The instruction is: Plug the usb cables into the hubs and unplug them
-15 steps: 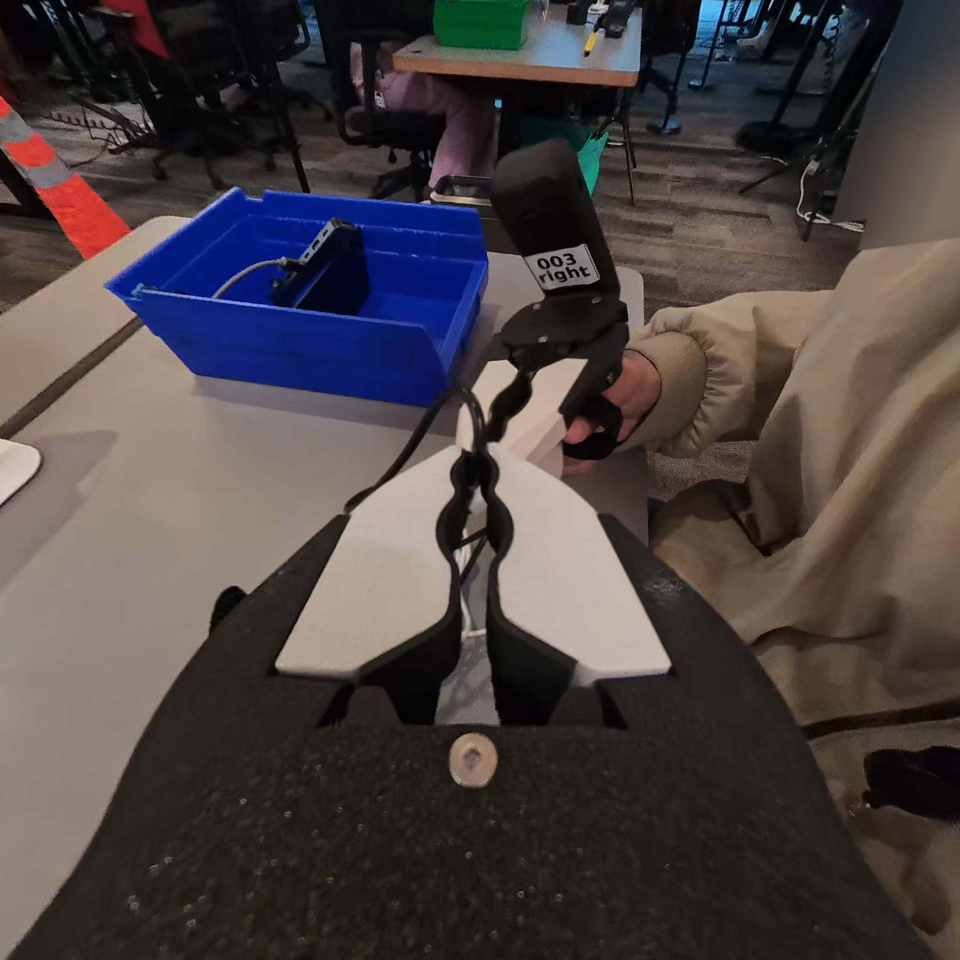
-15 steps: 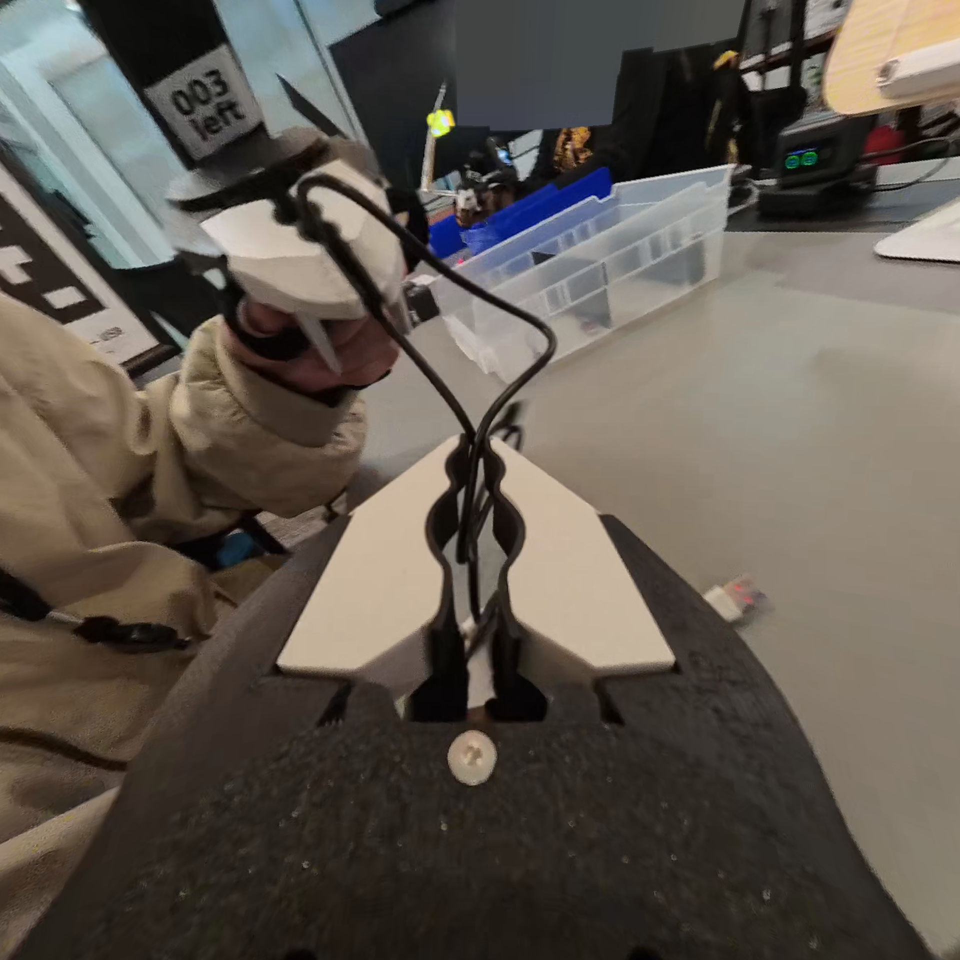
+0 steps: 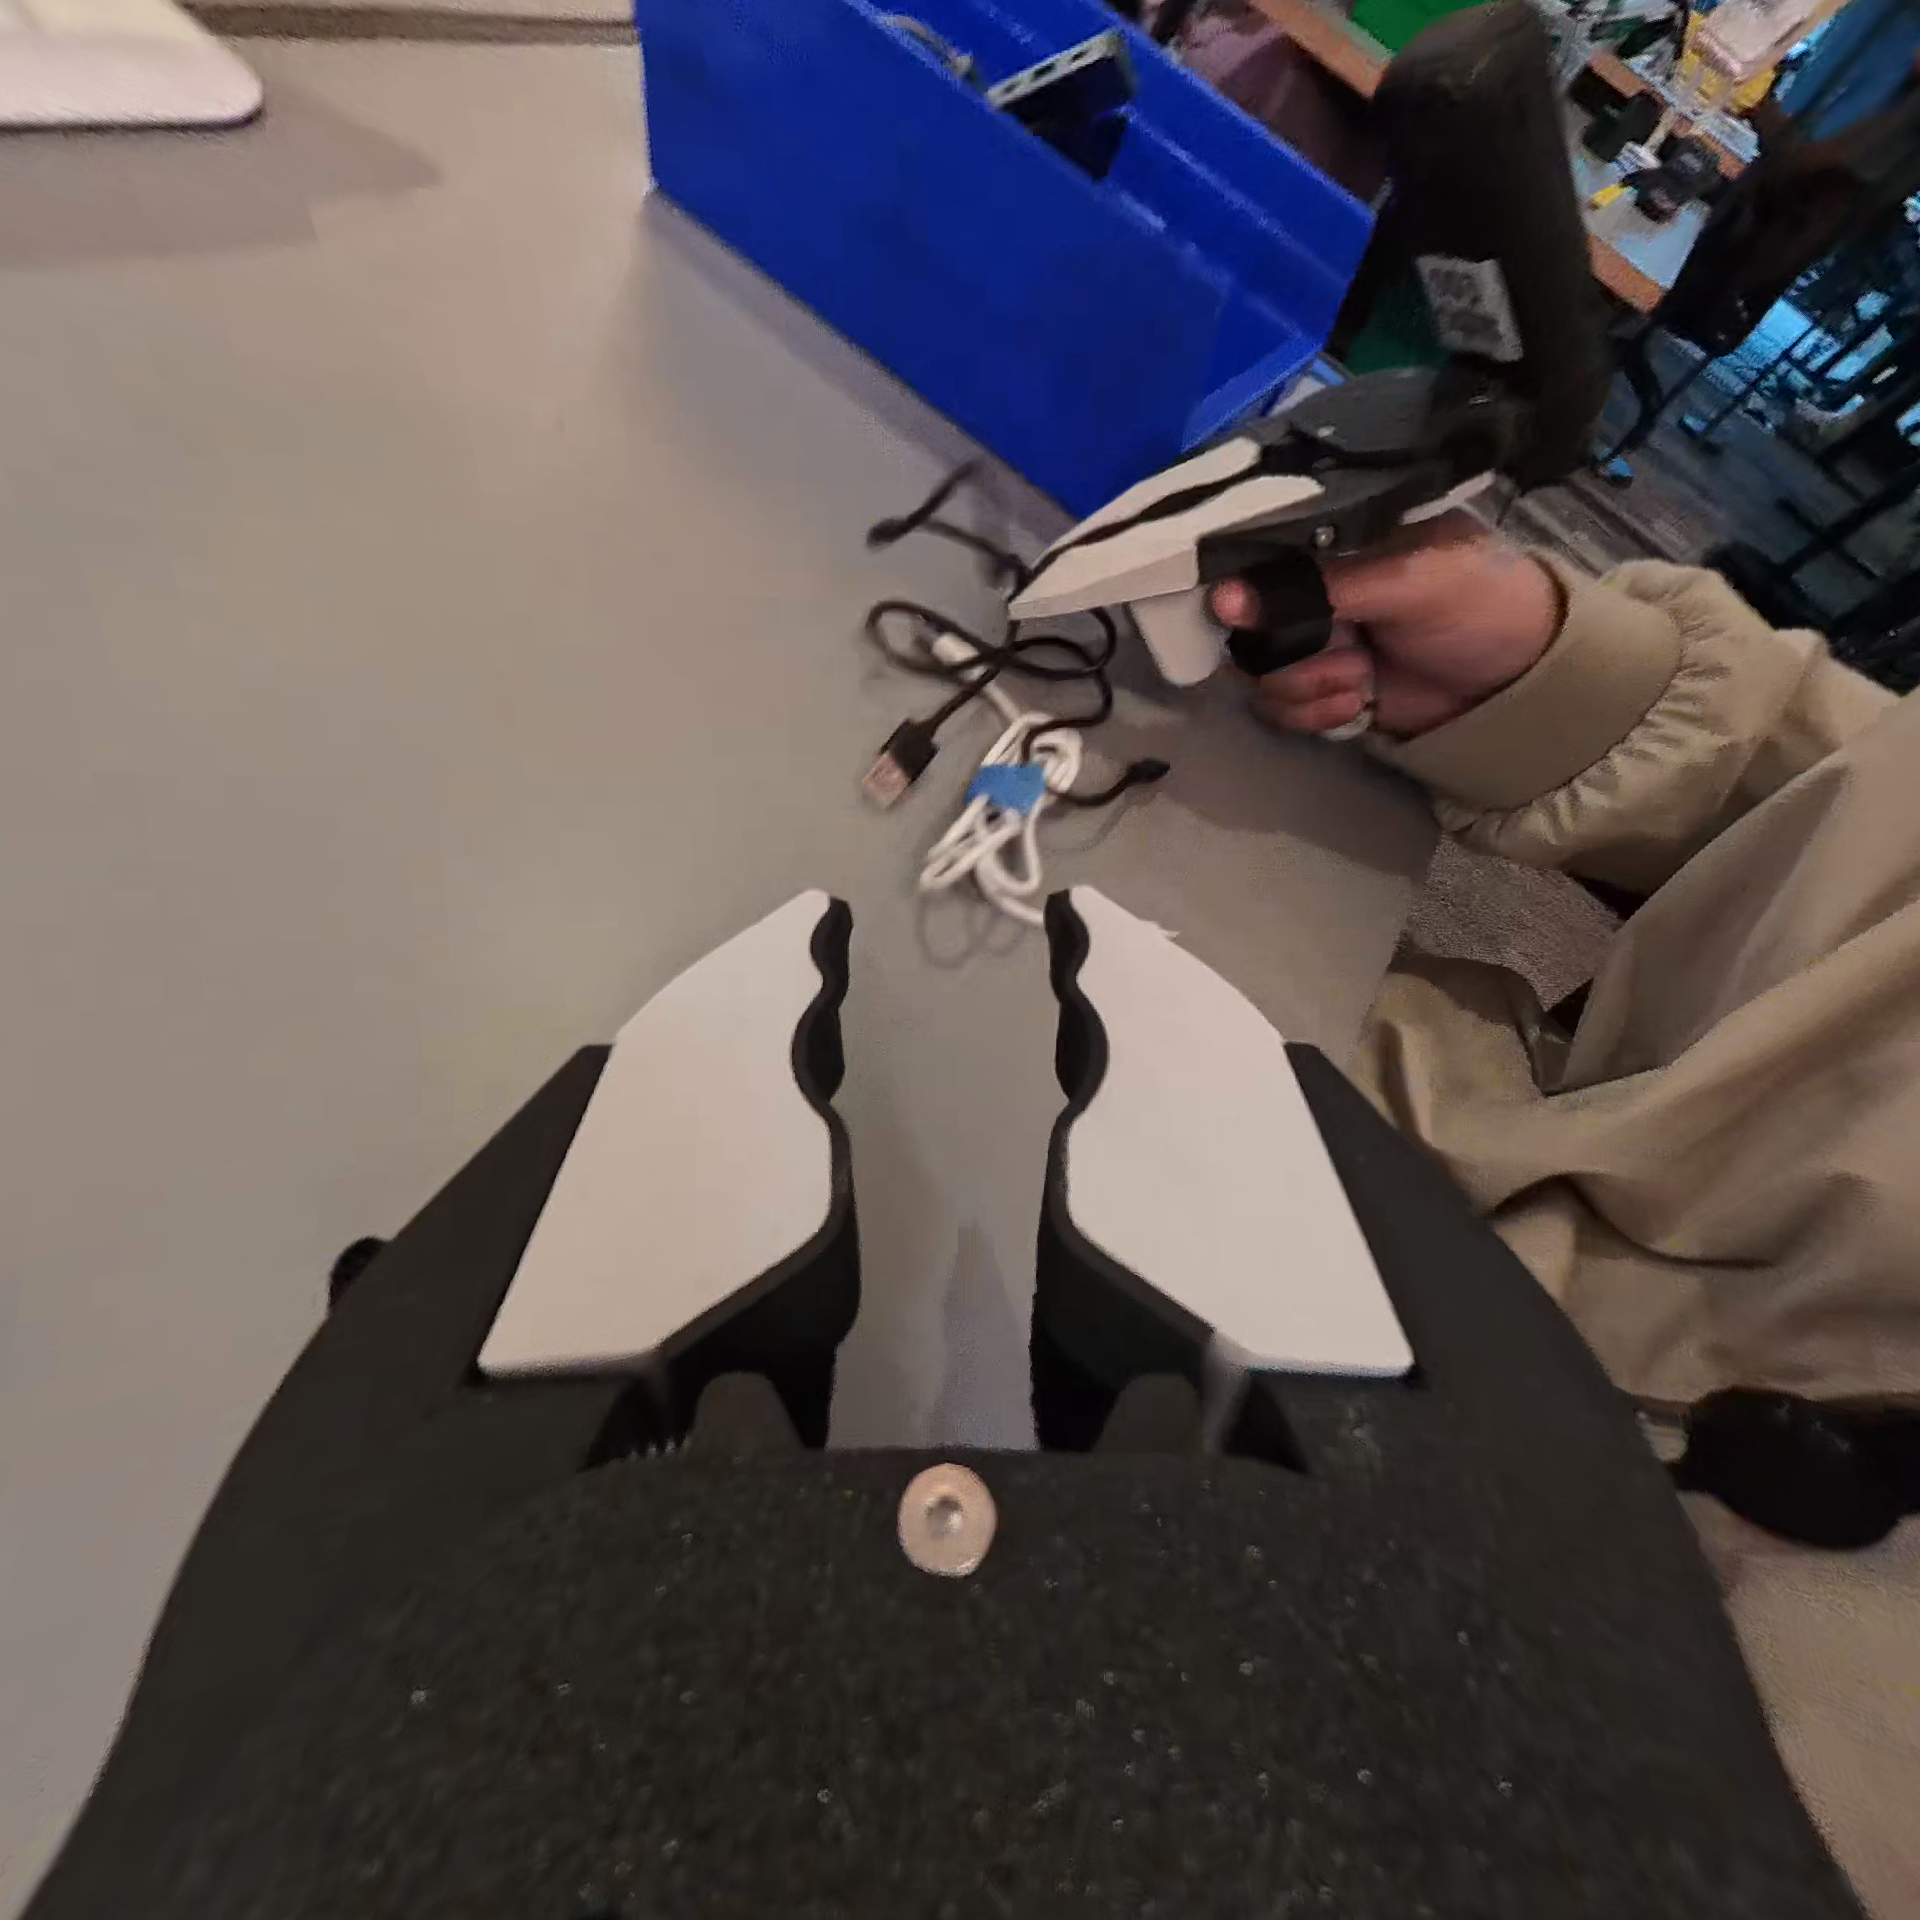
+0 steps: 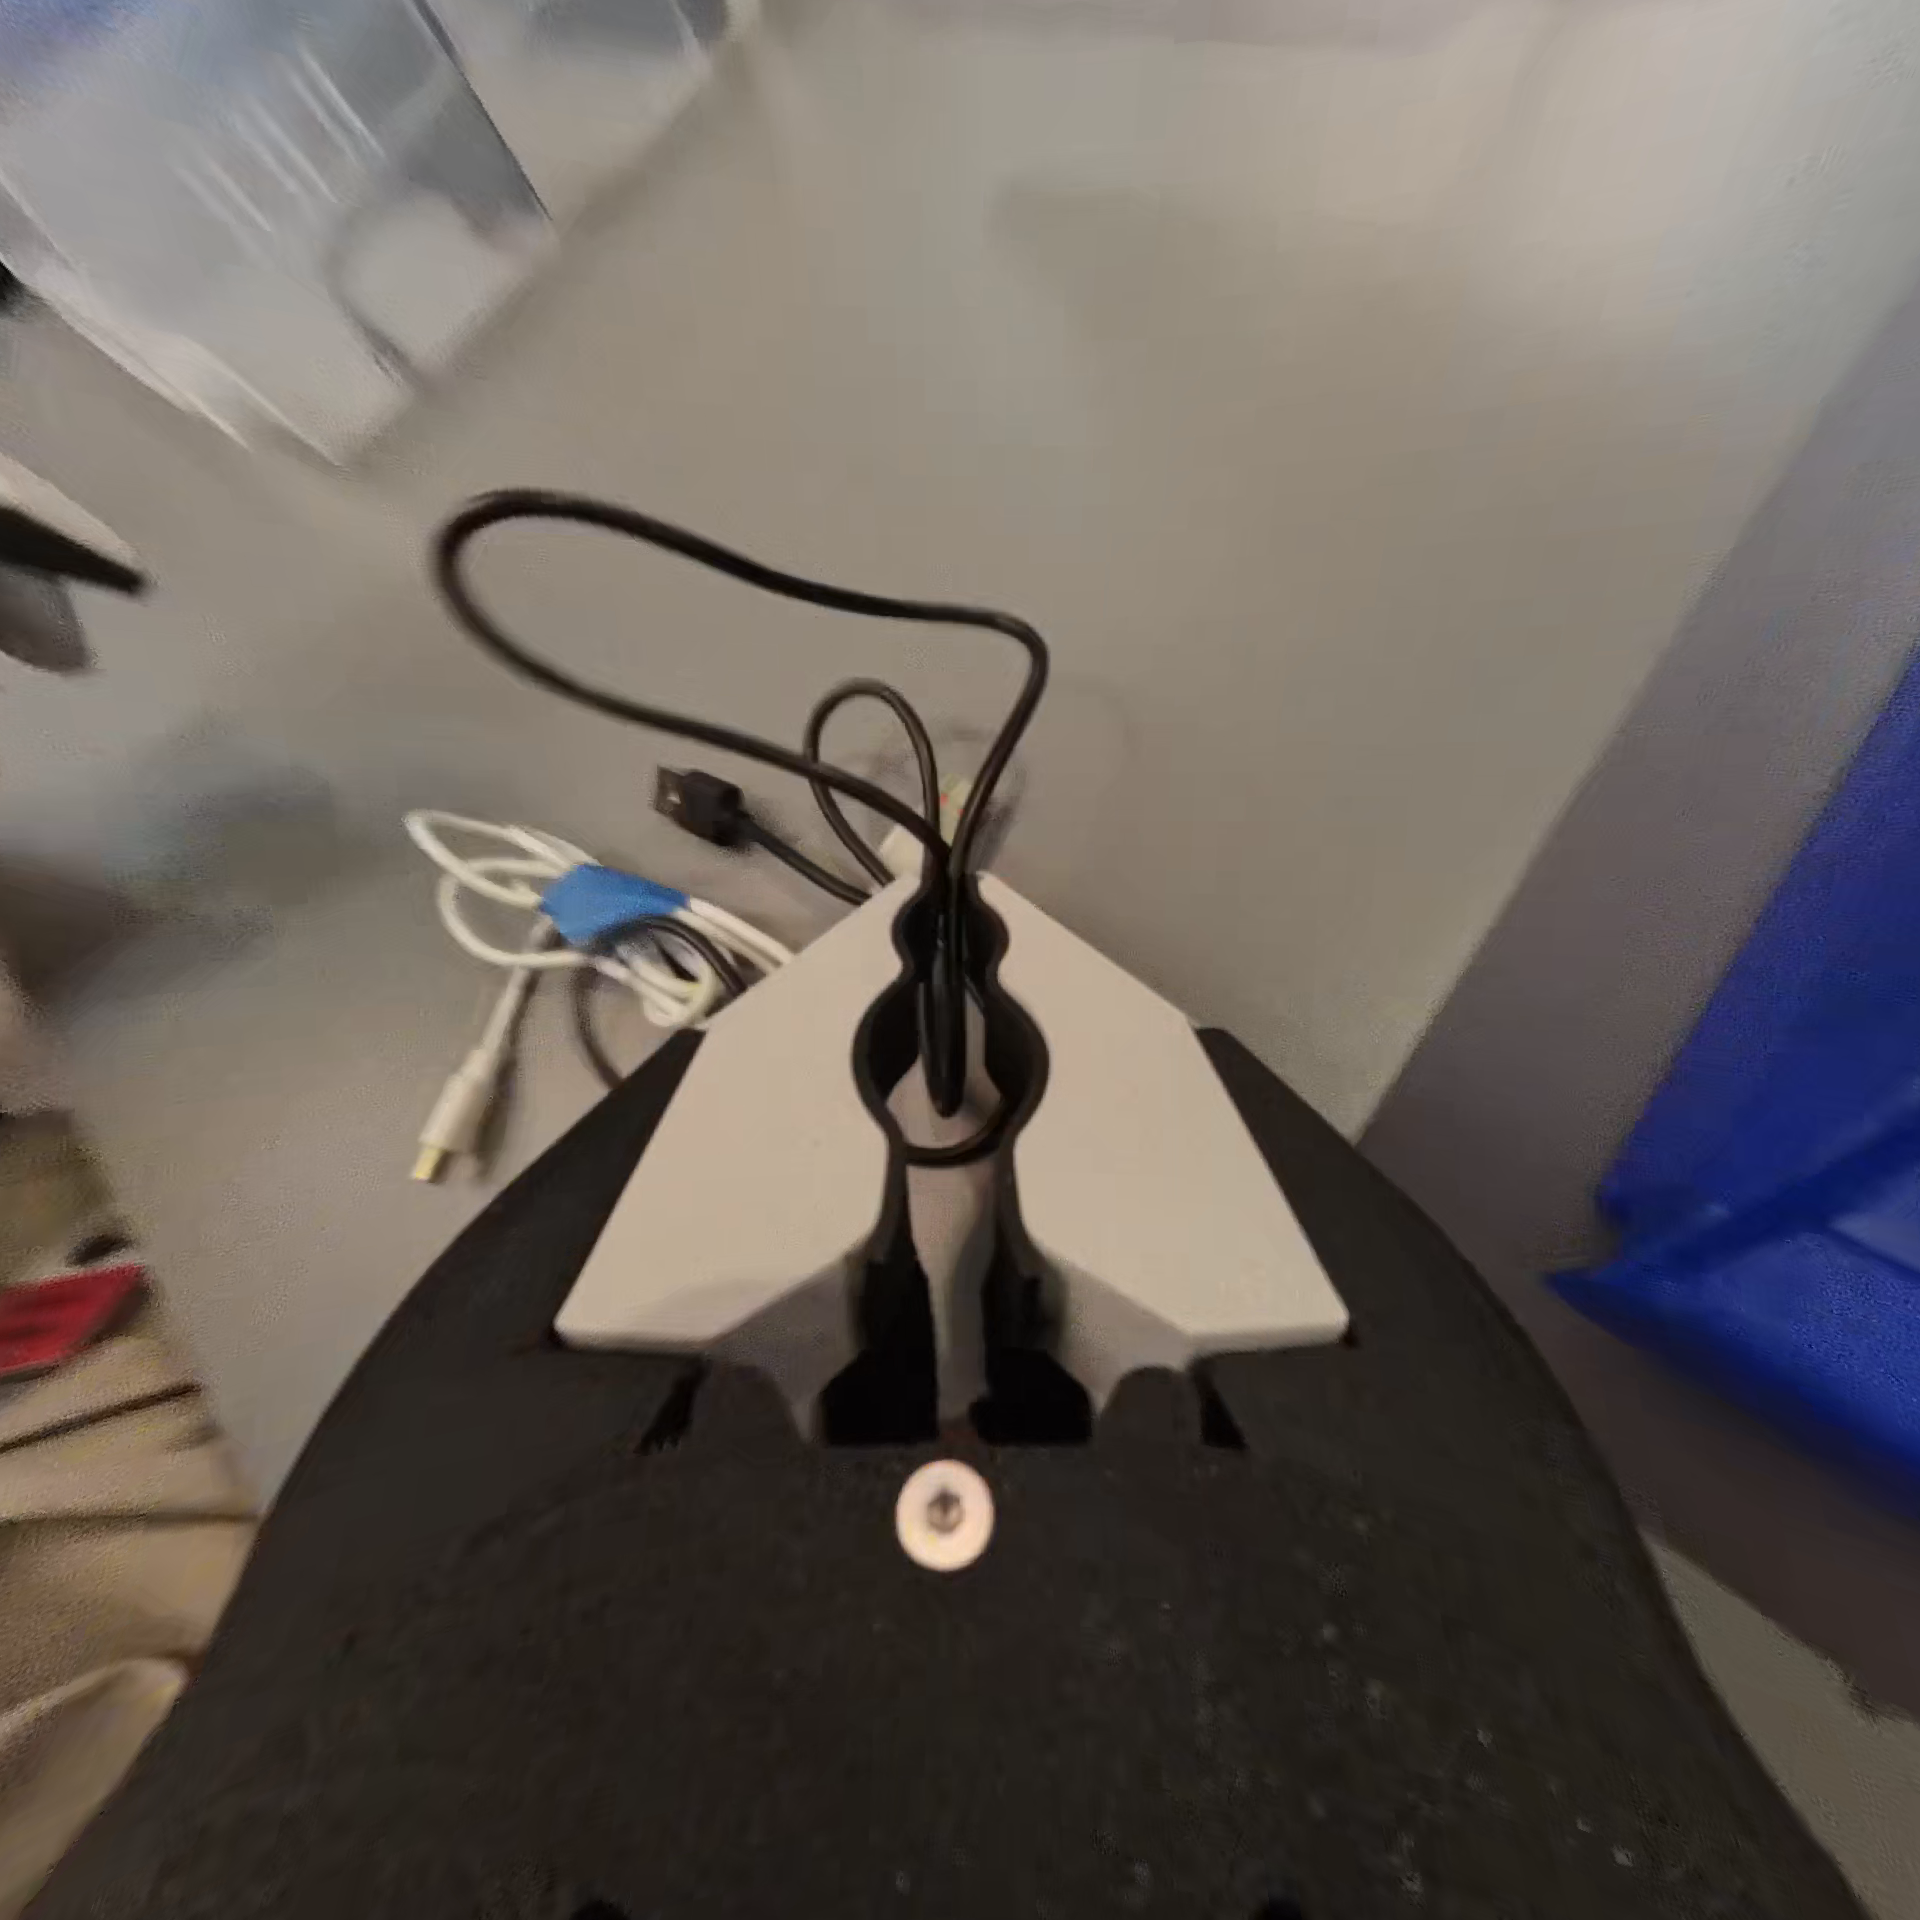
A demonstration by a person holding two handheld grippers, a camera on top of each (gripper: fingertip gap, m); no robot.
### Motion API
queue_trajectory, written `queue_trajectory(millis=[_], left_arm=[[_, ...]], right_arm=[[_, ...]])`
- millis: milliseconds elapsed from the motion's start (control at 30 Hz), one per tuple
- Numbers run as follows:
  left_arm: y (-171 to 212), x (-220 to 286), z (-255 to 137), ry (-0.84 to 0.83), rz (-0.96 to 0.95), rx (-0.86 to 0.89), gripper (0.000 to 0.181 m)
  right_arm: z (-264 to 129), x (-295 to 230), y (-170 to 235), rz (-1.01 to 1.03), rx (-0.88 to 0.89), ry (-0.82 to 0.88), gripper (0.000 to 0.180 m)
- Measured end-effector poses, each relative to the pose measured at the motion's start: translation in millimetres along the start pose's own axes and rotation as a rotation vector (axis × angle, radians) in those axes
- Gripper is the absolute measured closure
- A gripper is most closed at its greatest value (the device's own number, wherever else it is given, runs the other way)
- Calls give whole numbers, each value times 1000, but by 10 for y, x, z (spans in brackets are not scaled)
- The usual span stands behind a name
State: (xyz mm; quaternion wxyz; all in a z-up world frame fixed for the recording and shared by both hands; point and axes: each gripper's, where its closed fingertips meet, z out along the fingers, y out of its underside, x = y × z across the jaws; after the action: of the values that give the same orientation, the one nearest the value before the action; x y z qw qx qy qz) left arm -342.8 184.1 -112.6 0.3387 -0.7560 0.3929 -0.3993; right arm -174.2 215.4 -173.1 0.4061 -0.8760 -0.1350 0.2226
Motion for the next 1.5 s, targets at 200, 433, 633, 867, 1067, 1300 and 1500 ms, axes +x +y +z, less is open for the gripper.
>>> queue_trajectory(millis=[200,433,633,867,1067,1300,1500], left_arm=[[49,-379,-225,-163,72,6,139],[-229,-997,-1039,-367,105,-79,138],[-71,-2036,-1392,-340,370,-460,135],[302,-2503,-1155,-69,467,-837,132],[411,-2552,-957,-41,552,-901,153],[278,-2527,-1030,-158,567,-762,179],[-731,-1908,-1523,-109,410,-168,179]], right_arm=[[-131,30,-147,-131,54,135,144],[-451,-162,-304,-132,254,31,134],[-394,-363,-377,-214,307,-9,134],[-404,-322,-411,-285,332,71,134],[-390,-239,-387,-247,330,84,135],[-390,-263,-420,-235,348,60,135],[-387,-378,-428,-259,350,22,135]])
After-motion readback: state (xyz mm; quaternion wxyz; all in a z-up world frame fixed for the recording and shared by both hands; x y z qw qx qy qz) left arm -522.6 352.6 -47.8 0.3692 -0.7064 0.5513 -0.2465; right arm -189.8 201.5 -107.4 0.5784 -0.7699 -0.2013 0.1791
